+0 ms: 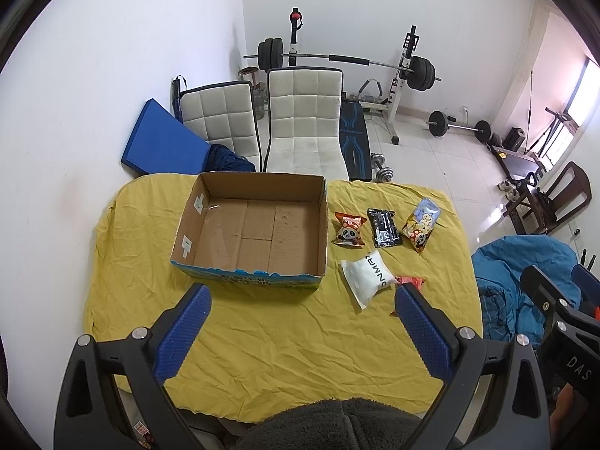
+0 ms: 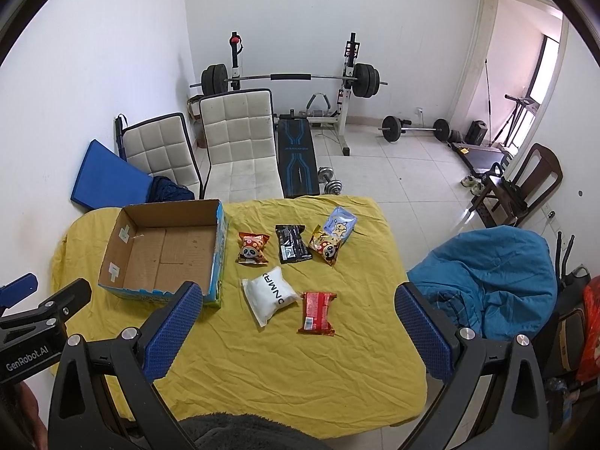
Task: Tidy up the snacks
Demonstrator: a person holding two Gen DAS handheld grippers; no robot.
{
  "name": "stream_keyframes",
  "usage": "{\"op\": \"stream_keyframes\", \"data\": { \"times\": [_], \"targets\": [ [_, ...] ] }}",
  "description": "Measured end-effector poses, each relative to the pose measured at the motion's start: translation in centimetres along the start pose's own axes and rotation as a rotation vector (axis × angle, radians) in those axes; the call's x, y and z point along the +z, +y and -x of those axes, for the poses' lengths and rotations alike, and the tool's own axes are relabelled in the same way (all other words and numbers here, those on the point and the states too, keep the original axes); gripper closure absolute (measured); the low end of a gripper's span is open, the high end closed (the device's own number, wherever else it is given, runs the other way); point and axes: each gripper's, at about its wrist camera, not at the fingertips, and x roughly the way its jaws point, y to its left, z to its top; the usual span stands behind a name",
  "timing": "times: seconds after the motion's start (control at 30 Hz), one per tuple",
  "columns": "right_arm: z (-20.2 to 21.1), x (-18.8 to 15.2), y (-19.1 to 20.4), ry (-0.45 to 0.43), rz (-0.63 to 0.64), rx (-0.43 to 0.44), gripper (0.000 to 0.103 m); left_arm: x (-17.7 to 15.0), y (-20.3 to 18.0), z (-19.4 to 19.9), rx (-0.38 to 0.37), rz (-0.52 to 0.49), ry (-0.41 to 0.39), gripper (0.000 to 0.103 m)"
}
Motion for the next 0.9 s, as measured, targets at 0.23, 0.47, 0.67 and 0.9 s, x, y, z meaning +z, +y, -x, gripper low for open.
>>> {"op": "stream_keyframes", "data": {
  "times": [0.23, 0.47, 0.67, 0.9],
  "targets": [
    [-0.2, 0.1, -0.1, -0.002, -0.003, 0.001, 0.000, 0.1, -0.4, -0.1, 0.001, -0.003, -0.002, 0.002],
    [-0.5, 0.4, -0.3, 0.000, -0.009, 0.010, 0.000, 0.1, -0.4, -0.3, -0.002, -0.007, 0.001, 0.002],
    [-4.2, 1.1, -2.1, 0.040, -0.037, -0.007, 0.000, 0.8, -1.1, -2.6, -0.009, -0.023, 0.019, 0.002],
    [-18.2, 0.1, -5.9, 0.263, -0.084, -0.017, 0.000, 2.9, -3.9, -11.2, -0.058, -0.025, 0.110, 0.002]
  ]
}}
